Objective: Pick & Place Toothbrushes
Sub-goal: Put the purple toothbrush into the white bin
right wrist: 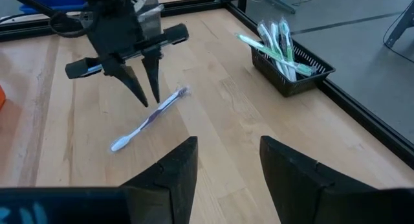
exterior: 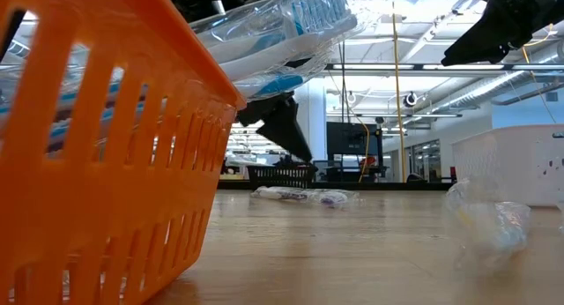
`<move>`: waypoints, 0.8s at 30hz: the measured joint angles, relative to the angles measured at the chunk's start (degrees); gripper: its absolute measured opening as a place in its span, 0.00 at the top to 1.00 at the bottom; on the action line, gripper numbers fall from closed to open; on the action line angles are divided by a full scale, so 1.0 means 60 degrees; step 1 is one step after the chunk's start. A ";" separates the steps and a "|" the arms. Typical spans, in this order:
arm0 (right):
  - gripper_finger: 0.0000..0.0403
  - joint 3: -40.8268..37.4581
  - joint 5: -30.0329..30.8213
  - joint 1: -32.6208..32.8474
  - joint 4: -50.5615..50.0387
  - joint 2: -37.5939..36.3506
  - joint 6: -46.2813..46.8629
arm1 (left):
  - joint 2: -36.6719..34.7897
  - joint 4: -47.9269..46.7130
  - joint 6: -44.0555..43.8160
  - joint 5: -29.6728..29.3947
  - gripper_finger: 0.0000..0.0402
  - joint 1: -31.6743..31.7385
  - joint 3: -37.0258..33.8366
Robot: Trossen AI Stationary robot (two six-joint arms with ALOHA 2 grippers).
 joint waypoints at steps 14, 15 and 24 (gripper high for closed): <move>0.61 -0.0003 0.0000 0.0000 0.0004 -0.0002 -0.0014 | 0.0077 -0.0479 0.1608 0.0186 0.38 -0.0455 -0.0004; 0.61 -0.0002 0.0000 0.0000 0.0004 0.0000 -0.0014 | 0.0135 -0.0482 0.1736 0.0185 0.37 -0.0466 -0.0004; 0.61 -0.0004 -0.0033 -0.0004 0.0109 0.0064 0.0001 | 0.1073 -0.0085 0.1997 0.0207 0.39 -0.0167 0.0028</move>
